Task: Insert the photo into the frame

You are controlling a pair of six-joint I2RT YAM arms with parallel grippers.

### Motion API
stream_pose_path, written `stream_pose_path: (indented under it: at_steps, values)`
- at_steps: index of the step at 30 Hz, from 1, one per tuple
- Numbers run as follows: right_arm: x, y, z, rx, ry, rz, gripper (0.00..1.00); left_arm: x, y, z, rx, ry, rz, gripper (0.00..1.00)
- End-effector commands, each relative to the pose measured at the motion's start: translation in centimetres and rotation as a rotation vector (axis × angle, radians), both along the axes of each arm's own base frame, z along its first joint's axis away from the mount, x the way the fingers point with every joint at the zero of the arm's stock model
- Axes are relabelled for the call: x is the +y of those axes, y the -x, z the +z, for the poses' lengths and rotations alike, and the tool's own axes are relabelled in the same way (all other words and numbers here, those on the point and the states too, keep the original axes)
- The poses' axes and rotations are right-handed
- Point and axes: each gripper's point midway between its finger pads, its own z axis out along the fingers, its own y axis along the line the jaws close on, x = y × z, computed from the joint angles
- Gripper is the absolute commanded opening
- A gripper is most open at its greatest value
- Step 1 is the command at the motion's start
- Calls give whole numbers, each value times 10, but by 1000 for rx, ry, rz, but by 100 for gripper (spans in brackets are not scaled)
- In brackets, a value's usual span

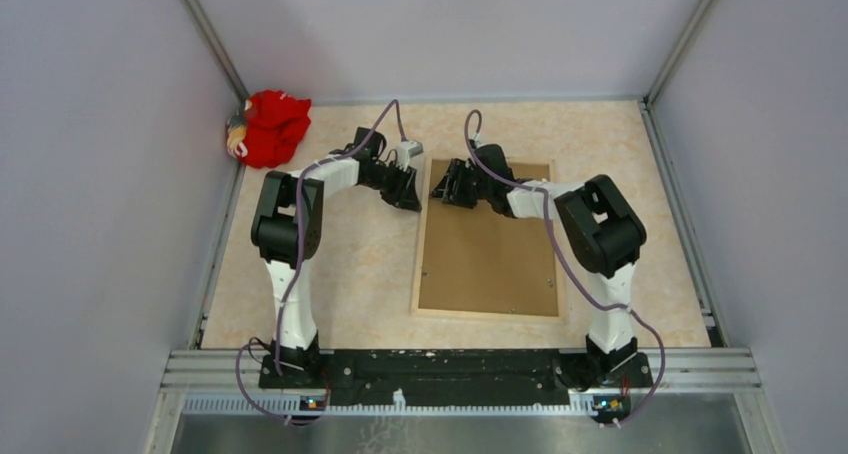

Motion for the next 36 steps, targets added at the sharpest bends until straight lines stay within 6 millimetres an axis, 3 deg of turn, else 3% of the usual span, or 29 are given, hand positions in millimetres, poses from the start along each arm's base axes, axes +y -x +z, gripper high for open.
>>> stream_pose_path:
  at_steps: [1,8,36]
  values:
    - [15,-21,13,-44,-58,16,49,-4,-2,-6,-1,17,1,38]
    - [17,-29,2,-32,-46,2,47,-3,1,-6,-1,14,2,38]
    - [26,-36,-7,29,-126,-57,42,-2,1,-10,-9,4,-4,37]
